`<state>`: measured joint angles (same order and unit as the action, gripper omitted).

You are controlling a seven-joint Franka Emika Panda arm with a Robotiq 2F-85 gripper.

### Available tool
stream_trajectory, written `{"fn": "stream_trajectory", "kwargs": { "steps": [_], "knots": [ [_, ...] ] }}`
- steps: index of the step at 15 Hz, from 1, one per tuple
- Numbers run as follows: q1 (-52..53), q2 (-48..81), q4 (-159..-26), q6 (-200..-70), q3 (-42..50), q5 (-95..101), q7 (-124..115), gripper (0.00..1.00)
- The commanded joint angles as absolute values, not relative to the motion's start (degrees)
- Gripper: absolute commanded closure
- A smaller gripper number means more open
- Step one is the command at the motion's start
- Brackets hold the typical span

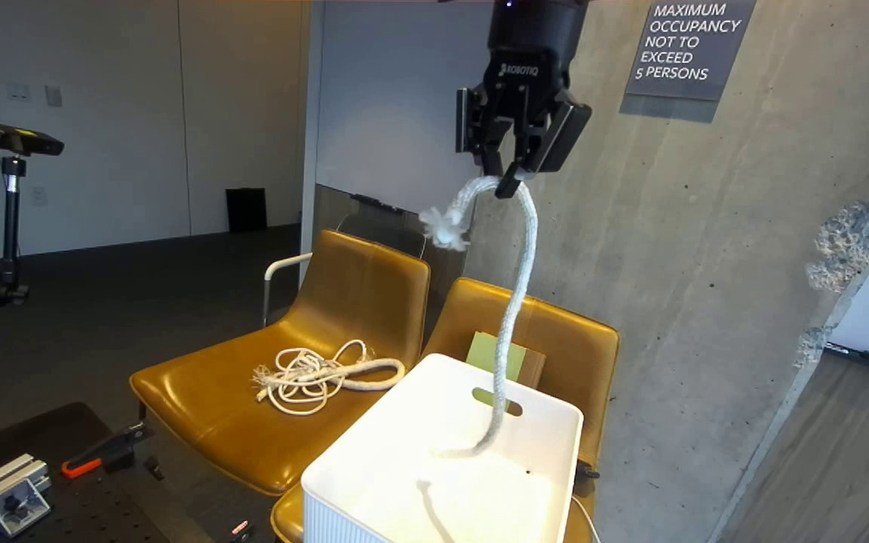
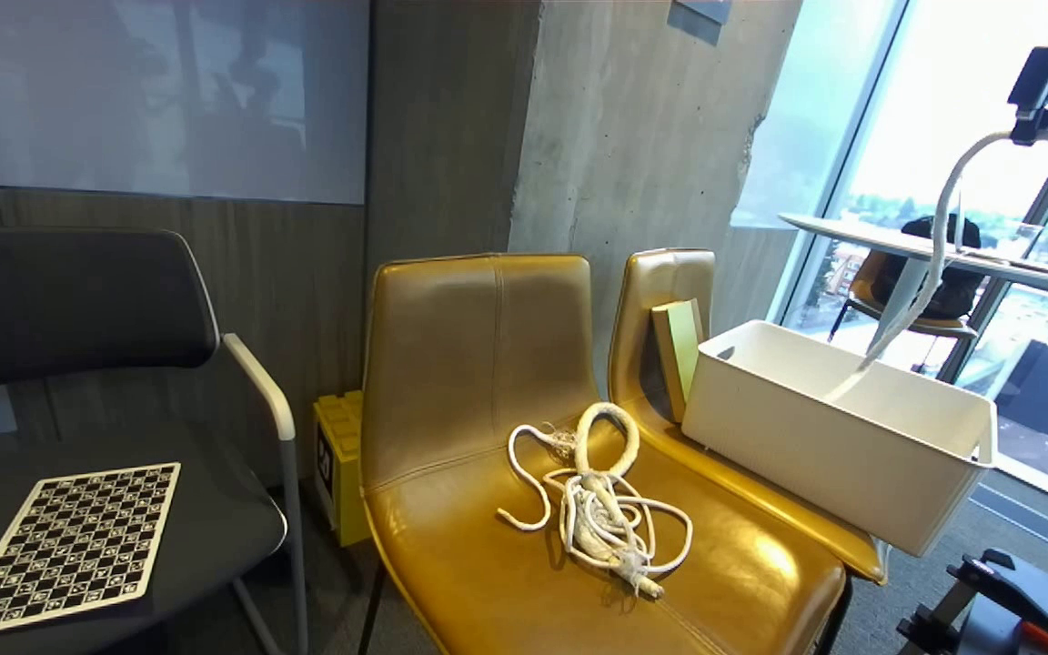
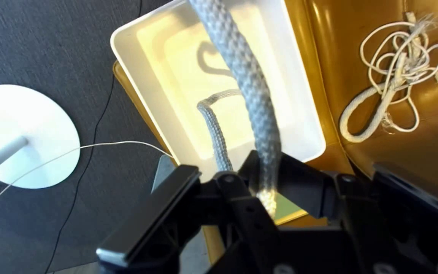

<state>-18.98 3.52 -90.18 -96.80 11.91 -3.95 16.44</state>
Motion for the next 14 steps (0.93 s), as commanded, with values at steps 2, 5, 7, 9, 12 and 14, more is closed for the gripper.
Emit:
{"fn": "stream_trajectory", "kwargs": {
  "steps": [2, 5, 7, 9, 12, 14],
  "knots": [
    [-16.3, -2.3, -101.1, -108.9, 12.3, -8.6, 17.6, 0.96],
    [-14.5, -0.2, -103.3, -121.3, 11.9, -14.1, 19.1, 0.96],
    [-13.4, 1.0, -105.4, -127.5, 11.5, -15.7, 20.6, 0.96],
    [-12.7, 1.8, -108.6, -133.4, 11.1, -16.3, 22.3, 0.96],
    [-12.5, 4.2, -111.5, -141.1, 10.6, -16.2, 24.1, 0.96],
    [-12.9, 6.5, -112.1, -144.8, 10.5, -15.3, 24.8, 0.96]
  ]
}}
